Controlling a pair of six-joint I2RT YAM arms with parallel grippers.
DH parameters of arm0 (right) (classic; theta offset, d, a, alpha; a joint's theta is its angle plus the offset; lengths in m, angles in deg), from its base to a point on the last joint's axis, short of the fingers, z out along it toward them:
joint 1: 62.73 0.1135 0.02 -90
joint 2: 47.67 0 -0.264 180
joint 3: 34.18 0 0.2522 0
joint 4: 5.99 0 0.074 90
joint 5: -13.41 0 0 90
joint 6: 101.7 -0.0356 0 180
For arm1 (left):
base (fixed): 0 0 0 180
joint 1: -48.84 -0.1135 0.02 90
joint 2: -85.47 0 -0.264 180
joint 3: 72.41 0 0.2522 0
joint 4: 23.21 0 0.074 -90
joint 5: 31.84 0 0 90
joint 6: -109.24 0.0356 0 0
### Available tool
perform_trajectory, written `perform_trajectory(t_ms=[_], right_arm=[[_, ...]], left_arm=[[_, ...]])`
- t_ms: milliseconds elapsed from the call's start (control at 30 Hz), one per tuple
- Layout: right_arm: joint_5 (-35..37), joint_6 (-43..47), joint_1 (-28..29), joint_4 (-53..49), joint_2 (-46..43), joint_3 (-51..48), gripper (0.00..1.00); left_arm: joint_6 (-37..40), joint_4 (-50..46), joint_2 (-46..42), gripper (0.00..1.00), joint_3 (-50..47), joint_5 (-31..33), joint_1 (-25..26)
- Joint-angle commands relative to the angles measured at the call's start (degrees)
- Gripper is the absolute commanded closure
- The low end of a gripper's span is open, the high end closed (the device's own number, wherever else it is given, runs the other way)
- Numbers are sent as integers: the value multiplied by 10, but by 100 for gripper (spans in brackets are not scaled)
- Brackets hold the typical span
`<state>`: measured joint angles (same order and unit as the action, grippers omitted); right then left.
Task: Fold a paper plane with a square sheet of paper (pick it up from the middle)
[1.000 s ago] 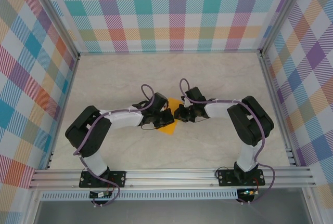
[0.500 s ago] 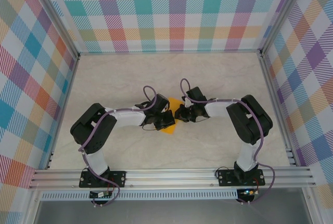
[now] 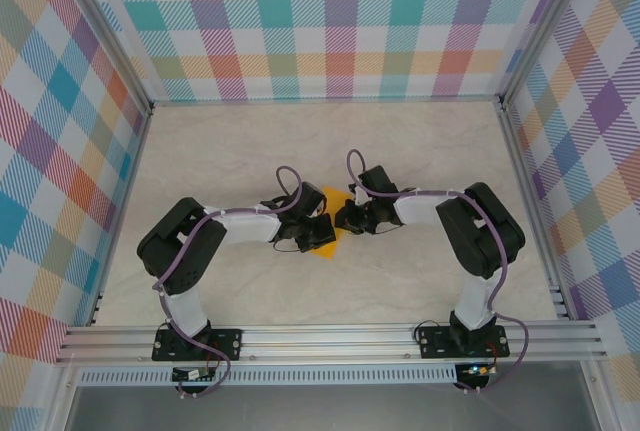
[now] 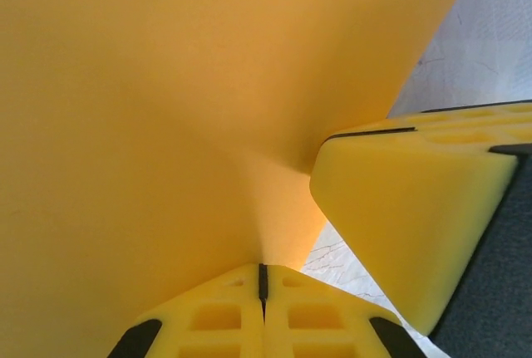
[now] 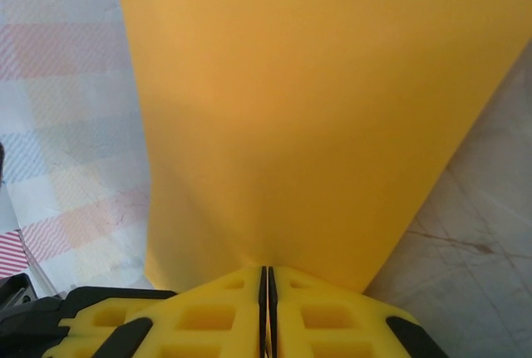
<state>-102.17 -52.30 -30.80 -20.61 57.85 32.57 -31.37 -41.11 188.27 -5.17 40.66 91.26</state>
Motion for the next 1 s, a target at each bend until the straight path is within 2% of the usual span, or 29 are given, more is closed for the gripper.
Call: perform_trajectory(t_ms=[0, 567, 967], right_arm=[[-8, 19, -2, -14, -1, 18, 89], [-18, 39, -3, -57, 37, 28, 90], [-16, 56, -6, -59, 42, 39, 90]], left_arm=[[12, -18, -4, 95, 12, -9, 11], [11, 21, 0, 95, 26, -14, 11], [17, -38, 12, 95, -4, 13, 10]])
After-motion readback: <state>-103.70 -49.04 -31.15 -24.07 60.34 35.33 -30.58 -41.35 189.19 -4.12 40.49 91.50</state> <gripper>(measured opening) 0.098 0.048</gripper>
